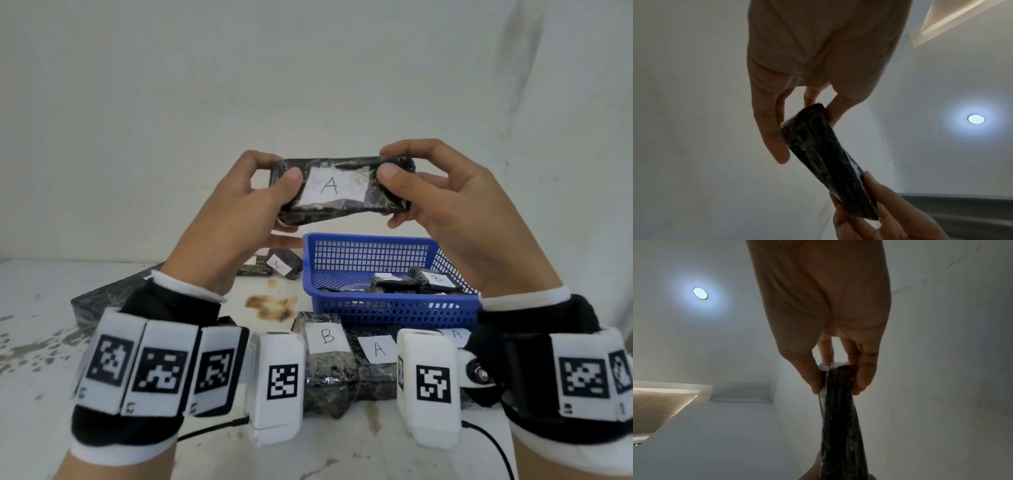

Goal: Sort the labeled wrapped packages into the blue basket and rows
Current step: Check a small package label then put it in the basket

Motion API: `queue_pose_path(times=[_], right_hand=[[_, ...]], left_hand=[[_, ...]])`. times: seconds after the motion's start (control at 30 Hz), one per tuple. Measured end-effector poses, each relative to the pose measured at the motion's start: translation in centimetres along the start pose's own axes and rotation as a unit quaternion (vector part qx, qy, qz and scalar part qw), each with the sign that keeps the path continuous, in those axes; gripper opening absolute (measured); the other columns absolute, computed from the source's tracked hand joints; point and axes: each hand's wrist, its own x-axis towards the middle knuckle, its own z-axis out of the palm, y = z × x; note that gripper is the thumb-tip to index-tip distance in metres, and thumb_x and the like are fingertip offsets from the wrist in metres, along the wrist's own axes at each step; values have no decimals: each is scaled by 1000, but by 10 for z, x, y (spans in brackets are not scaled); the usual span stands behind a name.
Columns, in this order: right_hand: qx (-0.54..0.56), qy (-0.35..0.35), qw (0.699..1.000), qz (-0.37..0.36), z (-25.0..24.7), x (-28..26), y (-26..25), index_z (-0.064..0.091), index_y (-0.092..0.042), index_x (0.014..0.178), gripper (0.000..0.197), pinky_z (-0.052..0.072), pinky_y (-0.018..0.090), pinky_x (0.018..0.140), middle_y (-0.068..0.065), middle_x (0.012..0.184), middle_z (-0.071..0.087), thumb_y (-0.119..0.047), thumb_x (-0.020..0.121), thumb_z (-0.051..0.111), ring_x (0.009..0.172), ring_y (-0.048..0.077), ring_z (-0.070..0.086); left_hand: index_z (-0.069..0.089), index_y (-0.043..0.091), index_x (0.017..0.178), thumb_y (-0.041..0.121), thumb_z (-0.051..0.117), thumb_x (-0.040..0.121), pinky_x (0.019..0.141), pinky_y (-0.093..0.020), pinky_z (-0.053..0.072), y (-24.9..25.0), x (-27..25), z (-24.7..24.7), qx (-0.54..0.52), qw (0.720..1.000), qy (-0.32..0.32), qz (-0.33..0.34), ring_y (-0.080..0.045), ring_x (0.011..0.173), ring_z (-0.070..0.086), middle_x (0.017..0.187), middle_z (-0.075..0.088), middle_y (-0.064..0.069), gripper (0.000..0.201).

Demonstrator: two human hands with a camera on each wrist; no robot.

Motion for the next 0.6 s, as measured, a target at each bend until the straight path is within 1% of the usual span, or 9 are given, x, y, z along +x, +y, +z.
queue_pose_path(times=[0.07,0.1,0.17,0.23,0.3,0.37,0.43,0.5,0.6], right_hand=[[-7,-12,1000,-3,0,0,0,71,-30,106,24,55,39,81,11,92,76,-31,83,78,80,27,67],[-11,-14,1000,-7,0,0,0,70,-29,107,24,55,37,80,9,91,76,-26,85,78,79,24,67],[-12,-16,1000,-18,-1,-1,0,69,-28,108,24,53,32,77,4,90,76,-17,88,75,78,19,68],[-4,-15,1000,-21,-3,-1,1,70,-29,108,24,53,30,77,3,88,76,-16,89,73,80,17,68],[3,-19,1000,-17,-4,-1,0,71,-30,110,30,54,33,81,3,91,76,-24,82,78,81,16,68],[-12,-25,1000,-14,-6,-1,0,70,-32,112,48,56,36,88,1,101,75,-35,65,83,85,18,69],[-30,-27,999,-18,-6,-2,0,68,-33,111,54,57,35,89,0,107,74,-37,59,82,87,16,70],[-31,-28,999,-21,-5,-3,0,67,-32,111,52,56,29,83,-1,105,73,-35,61,81,82,14,69],[-34,-32,998,-31,-5,-2,1,67,-30,104,37,54,26,76,0,101,72,-25,70,82,77,15,68]], left_hand=[[56,18,104,25,58,96,72,-37,61,-2,1,-1,3,1000,10,12,-16,66,64,79,63,-4,11],[57,17,105,26,60,95,76,-37,60,-2,2,-2,4,1000,7,15,-16,70,66,83,66,-4,14],[59,13,111,27,64,91,85,-36,58,-2,2,-3,7,1000,-23,10,-16,82,70,96,71,-6,25],[60,12,116,29,67,87,90,-36,56,-1,0,-4,17,998,-53,13,-18,89,71,104,72,-9,34],[62,16,116,40,73,78,93,-40,55,-1,-1,-4,26,998,-59,22,-20,90,73,105,73,-10,46],[63,19,115,47,74,72,94,-41,53,-2,-1,-4,34,997,-54,31,-20,88,73,104,73,-10,52],[63,19,115,45,70,71,95,-41,53,-2,-1,-3,38,997,-56,35,-19,88,73,105,72,-10,52],[62,18,114,44,69,71,95,-41,53,-3,0,-2,31,997,-57,34,-18,89,73,104,72,-11,51],[62,13,110,27,69,85,96,-39,53,-4,1,-3,17,998,-49,36,-21,89,72,103,71,-15,29]])
